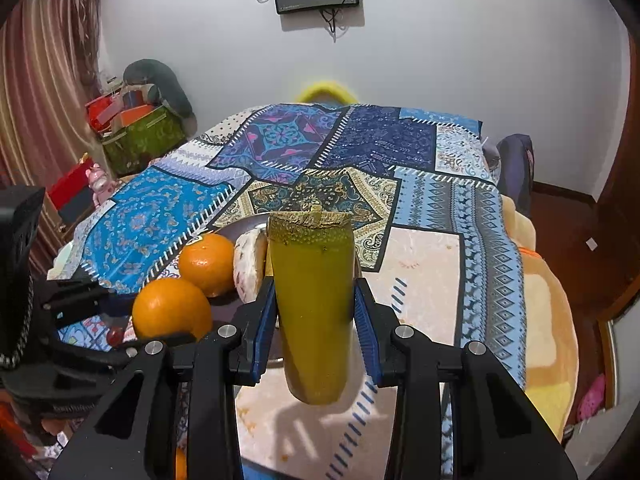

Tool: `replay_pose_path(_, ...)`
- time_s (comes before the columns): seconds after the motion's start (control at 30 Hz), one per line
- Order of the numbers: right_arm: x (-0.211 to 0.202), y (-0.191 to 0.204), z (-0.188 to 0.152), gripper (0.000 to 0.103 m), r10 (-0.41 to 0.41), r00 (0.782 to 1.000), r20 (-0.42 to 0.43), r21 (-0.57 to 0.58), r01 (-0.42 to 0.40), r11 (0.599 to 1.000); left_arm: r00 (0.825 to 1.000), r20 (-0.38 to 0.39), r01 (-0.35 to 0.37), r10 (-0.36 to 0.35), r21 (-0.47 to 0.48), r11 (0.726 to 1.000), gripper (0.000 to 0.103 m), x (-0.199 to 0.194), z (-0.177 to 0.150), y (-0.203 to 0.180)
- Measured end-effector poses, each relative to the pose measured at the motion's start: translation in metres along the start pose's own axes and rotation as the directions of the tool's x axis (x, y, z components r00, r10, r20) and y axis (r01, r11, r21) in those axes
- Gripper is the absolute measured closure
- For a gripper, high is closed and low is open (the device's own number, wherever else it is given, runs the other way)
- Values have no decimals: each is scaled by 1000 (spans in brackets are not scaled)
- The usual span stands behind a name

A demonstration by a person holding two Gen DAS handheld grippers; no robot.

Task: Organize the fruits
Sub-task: 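Set the orange on the plate and open the left tool while the right tool carries the corn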

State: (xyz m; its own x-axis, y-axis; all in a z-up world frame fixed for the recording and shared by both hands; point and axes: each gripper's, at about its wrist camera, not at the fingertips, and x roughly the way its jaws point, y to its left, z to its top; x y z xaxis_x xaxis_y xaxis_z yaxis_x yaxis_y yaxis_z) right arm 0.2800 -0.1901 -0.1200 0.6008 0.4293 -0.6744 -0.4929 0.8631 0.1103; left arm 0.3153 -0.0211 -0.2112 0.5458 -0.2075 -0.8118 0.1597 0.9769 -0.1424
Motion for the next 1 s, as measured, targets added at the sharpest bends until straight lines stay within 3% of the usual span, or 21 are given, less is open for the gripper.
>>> replay_pose_path(0.4, 41, 4, 9, 69, -8, 999, -42, -35, 7, 999, 1000, -19, 17, -18, -51, 999, 52, 28, 8, 17)
replay_pose_path(0.77, 57, 5, 11, 69, -3, 998, -64, -58, -1, 998, 1000, -9, -8, 8, -1, 1000, 51, 35, 8, 7)
replay_pose_path(1.0, 69, 5, -1, 69, 0, 994, -110, -63, -7, 998, 1000, -25, 0, -1, -37, 999, 44, 37, 9, 14)
